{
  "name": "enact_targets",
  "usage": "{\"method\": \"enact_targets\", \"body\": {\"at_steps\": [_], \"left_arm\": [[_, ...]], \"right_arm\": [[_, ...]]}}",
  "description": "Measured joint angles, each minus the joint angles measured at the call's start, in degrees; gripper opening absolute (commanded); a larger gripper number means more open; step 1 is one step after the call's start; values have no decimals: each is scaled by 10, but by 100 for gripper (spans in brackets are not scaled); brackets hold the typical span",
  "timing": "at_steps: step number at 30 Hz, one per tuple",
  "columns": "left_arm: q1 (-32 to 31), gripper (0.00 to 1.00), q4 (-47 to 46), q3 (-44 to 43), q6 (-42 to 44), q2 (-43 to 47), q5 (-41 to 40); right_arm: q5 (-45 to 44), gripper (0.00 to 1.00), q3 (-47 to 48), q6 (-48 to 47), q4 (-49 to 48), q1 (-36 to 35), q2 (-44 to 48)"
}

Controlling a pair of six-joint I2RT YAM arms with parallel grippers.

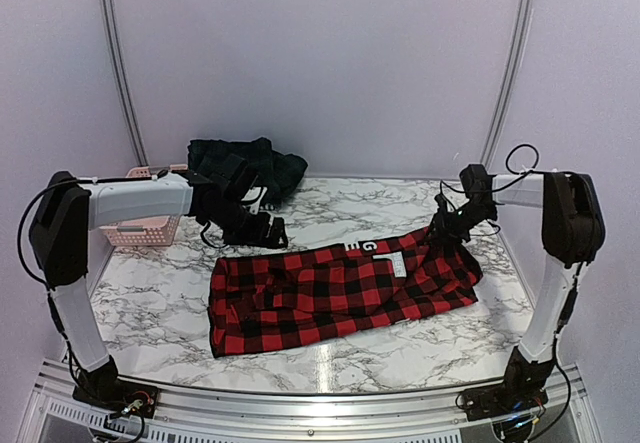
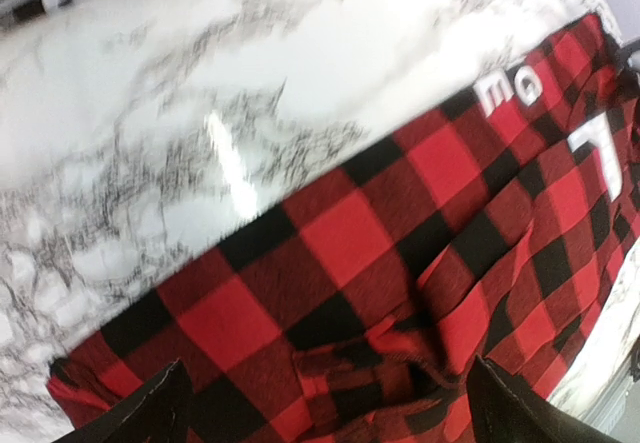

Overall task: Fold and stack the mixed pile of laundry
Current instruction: Rotate the rectangle-folded T-shirt at the center of the board.

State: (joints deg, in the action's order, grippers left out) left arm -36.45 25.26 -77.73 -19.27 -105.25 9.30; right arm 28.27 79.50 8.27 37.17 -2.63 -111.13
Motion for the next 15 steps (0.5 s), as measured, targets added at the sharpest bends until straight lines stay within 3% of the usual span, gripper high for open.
{"method": "enact_targets", "body": {"at_steps": [4, 8, 15], "left_arm": [[0, 99, -4, -39, 17, -28, -15], [0, 99, -1, -39, 22, -61, -34], [15, 99, 1, 20, 10, -63, -66]], "right_arm": [[-7, 33, -51, -2, -6, 1, -21], [-16, 31, -37, -6, -12, 3, -32], [-15, 29, 113, 1, -28, -3, -140]]}}
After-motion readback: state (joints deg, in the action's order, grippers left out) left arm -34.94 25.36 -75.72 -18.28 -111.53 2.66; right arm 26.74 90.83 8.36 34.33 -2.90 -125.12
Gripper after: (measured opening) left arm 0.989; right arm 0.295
